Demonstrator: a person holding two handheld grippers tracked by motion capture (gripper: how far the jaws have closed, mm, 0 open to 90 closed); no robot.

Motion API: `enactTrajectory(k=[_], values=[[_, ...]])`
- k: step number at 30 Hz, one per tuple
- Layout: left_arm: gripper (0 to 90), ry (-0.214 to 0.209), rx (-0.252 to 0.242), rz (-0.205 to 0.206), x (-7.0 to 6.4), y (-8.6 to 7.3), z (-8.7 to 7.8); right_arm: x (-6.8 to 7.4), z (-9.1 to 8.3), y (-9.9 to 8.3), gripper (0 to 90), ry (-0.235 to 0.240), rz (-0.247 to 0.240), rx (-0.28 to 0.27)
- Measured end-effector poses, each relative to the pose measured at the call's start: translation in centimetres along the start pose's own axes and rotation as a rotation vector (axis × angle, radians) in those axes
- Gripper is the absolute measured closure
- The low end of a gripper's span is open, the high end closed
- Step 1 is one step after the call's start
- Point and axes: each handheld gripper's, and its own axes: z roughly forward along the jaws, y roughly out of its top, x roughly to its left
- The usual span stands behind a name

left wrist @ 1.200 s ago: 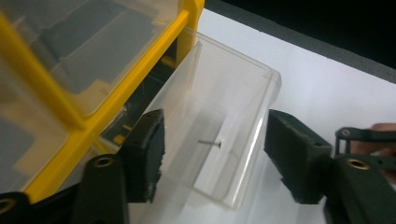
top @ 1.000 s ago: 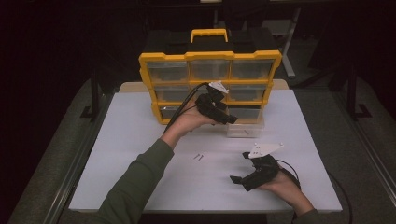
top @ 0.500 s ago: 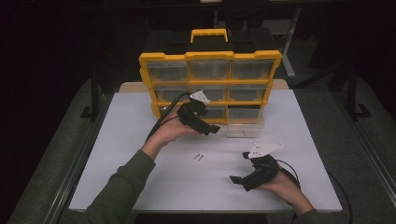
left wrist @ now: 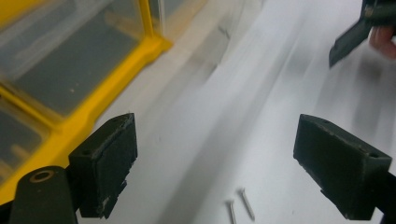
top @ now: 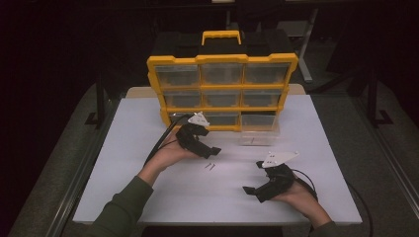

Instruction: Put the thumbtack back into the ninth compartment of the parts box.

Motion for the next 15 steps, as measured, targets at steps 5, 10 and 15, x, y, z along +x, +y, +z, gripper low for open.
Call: enactTrajectory(k=[5,10,15], values=[[13.7,0.000,0.009,-0.016,-0.2,-1.7,0.4,0.0,0.0,0.0,0.0,-0.001,0.003,0.001],[14.1,0.002,0.005,-0.021,-0.4,-2.9,0.6,-0.1,0.0,-0.1,0.0,-0.002,0.003,0.004],[14.9,0.000,0.013,-0.019,-0.5,-3.6,0.9,-0.1,0.0,-0.1,0.0,-0.003,0.005,0.006]])
